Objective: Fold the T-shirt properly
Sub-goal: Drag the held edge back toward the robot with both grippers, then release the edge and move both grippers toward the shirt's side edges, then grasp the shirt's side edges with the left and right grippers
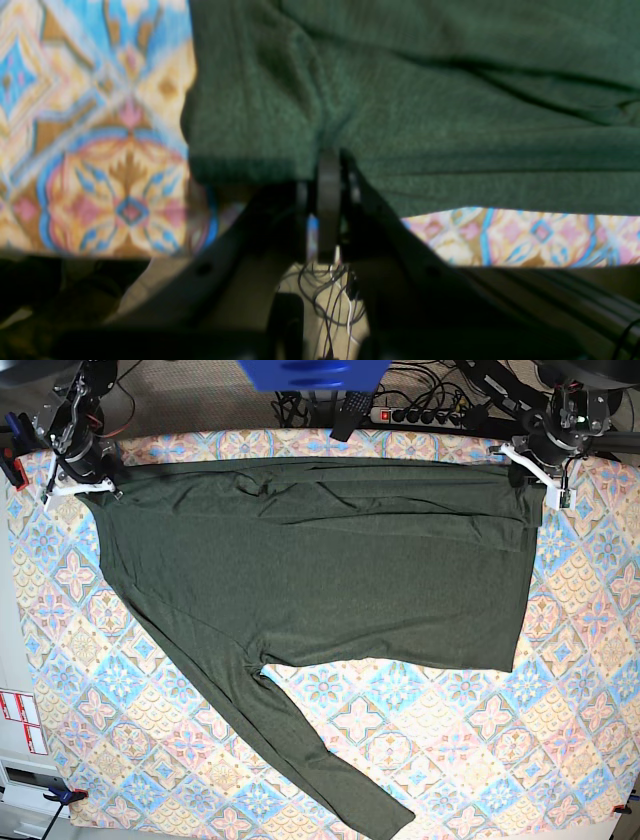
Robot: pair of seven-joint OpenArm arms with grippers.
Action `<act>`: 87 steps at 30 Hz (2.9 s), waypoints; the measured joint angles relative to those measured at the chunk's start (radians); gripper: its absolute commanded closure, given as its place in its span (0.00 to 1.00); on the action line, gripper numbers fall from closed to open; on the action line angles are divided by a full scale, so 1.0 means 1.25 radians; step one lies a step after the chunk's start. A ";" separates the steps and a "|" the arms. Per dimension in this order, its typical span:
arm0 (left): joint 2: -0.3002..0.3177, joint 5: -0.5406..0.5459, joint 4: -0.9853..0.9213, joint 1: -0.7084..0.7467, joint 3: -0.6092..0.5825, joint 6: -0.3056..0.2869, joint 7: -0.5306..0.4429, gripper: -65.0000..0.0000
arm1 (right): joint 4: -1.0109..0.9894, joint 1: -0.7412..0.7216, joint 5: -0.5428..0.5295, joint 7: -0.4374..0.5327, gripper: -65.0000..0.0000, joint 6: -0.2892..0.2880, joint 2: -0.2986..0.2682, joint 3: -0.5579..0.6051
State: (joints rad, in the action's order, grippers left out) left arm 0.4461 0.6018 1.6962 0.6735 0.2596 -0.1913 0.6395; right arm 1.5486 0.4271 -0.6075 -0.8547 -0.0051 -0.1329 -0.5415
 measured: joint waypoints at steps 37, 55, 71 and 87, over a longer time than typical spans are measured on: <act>0.002 0.002 0.125 0.047 0.046 0.002 0.045 0.47 | 0.023 0.020 0.007 -0.047 0.79 0.008 0.026 -0.096; 0.000 -0.004 0.125 0.027 0.052 0.006 0.054 0.46 | 0.072 0.018 0.006 -0.115 0.59 0.008 0.029 -0.126; -0.002 -0.006 0.055 -0.229 0.052 0.003 0.133 0.46 | 0.125 -0.099 0.005 -0.125 0.59 0.004 0.024 -0.065; -0.005 -0.020 -0.317 -0.609 0.047 0.006 0.158 0.46 | 0.105 -0.272 0.175 -0.124 0.59 0.009 -0.043 0.190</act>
State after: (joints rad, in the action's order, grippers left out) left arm 0.4404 0.5766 1.2999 -0.0883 0.3183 -0.1841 0.8371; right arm 1.6798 0.0872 -0.3885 -1.0092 0.0055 -0.1864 -0.3035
